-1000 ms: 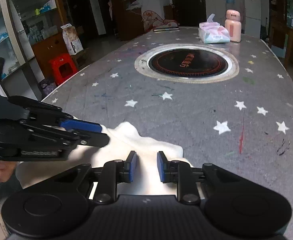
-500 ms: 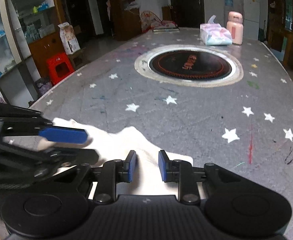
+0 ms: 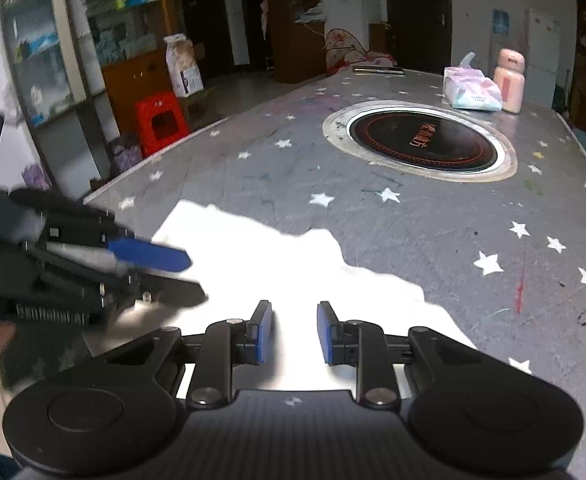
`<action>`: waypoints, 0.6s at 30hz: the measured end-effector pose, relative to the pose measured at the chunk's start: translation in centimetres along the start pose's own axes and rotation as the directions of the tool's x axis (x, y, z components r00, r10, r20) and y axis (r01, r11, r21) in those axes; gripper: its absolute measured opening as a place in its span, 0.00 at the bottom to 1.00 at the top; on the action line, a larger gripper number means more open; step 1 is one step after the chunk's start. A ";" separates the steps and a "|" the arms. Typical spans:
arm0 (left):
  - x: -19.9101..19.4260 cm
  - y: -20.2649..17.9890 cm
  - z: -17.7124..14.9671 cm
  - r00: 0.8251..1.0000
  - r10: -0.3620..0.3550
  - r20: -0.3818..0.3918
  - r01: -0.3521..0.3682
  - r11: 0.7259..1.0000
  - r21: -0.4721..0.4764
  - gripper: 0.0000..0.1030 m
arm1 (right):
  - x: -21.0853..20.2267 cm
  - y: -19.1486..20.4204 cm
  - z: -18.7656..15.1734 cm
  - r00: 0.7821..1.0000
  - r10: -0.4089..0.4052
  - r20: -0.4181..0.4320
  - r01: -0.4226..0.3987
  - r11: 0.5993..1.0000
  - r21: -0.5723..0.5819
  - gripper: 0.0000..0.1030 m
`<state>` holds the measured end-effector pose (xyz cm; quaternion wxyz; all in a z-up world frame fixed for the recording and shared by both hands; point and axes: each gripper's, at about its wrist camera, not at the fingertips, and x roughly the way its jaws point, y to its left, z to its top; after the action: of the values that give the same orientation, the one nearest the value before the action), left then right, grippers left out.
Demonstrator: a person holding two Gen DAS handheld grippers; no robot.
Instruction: Fold clothes
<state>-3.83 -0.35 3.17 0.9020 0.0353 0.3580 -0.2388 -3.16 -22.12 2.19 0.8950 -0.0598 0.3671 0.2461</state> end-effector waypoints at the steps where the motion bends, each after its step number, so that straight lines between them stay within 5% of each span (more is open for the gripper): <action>1: -0.1 0.1 0.0 1.000 -0.001 0.002 0.001 1.000 -0.002 0.32 | -0.3 0.2 -0.2 1.000 -0.002 0.004 0.002 1.000 -0.010 0.23; 12: -0.4 0.4 -0.6 1.000 0.004 0.003 -0.004 1.000 -0.008 0.32 | -3.6 3.9 -3.6 1.000 0.001 0.000 -0.001 0.981 -0.192 0.24; 18: -0.5 0.6 -0.8 1.000 0.007 0.007 -0.007 1.000 -0.009 0.33 | -5.7 4.1 -4.5 1.000 0.007 0.010 -0.005 0.983 -0.182 0.24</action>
<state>-4.37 0.60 2.87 0.9042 0.0316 0.3557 -0.2342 -11.44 -22.09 3.08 0.8871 -0.1389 0.3383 0.2818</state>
